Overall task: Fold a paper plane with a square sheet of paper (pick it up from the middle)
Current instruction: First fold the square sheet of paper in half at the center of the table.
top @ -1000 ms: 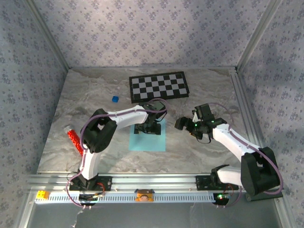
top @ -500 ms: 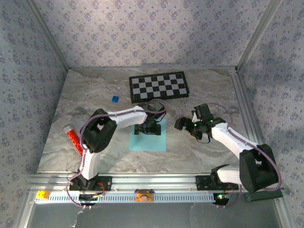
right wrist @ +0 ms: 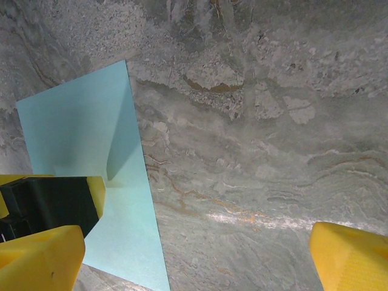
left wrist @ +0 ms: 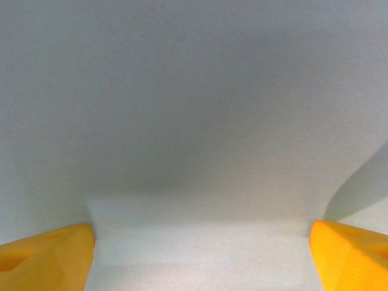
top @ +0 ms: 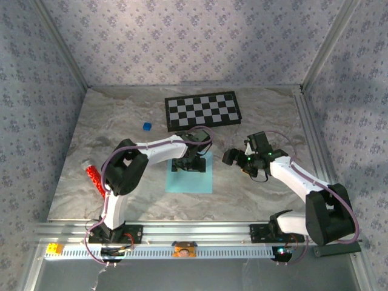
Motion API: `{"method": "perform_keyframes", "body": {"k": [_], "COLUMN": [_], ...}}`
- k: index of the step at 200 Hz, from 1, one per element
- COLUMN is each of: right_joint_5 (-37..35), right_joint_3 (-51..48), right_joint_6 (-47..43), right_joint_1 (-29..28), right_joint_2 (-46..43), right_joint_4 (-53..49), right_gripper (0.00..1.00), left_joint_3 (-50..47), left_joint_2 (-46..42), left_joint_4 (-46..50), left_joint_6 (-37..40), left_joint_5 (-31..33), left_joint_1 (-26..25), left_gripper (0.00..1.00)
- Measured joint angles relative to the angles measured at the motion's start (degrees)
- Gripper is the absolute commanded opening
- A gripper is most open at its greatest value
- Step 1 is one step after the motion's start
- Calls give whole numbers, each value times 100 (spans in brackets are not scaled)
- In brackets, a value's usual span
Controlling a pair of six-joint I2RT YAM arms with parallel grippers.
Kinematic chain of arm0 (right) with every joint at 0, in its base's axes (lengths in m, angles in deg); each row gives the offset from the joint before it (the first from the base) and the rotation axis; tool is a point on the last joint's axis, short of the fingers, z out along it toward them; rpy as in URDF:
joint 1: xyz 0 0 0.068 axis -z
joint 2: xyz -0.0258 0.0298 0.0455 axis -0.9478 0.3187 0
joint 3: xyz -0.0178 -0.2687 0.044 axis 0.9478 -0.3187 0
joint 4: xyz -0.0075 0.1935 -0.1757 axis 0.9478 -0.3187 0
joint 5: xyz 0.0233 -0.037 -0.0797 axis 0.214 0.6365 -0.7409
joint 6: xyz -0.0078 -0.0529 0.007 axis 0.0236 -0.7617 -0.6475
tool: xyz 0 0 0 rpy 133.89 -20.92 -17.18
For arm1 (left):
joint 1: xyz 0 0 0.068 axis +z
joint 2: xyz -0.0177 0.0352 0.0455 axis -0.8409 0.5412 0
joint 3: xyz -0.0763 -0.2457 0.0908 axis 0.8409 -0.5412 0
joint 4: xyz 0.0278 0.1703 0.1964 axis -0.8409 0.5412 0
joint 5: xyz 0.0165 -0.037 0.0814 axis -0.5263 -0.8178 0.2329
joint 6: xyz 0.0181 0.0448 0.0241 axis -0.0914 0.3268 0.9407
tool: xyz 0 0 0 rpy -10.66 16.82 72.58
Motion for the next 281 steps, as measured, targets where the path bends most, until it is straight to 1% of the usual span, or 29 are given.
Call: {"method": "perform_keyframes", "body": {"k": [141,147,173,236,265,272,281], "right_joint_5": [0,0,0,-2,-13,-42,-90], "right_joint_3": [0,0,0,-2,-2,-4,-4], "right_joint_6": [2,2,0,-4,-15,-26,-28], "right_joint_1": [0,0,0,-26,-52,-68,-92], "right_joint_2": [0,0,0,-234,-402,-435,-481], "right_joint_4": [-2,-2,11,153,208,212,219], "right_gripper": [97,95,93,91,87,85,83], "left_joint_3": [-4,-4,-11,-15,-15,-15,-15], "left_joint_2": [72,72,72,70,70,70,68], "left_joint_4": [-24,-24,-35,-55,-70,-81,-98], "left_joint_6": [-103,-105,-114,-146,-149,-151,-179], "left_joint_5": [-11,-4,26,28,39,48,46], "left_joint_1": [-15,-20,-44,-55,-76,-83,-87], "left_gripper": [89,89,89,88,85,81,75]}}
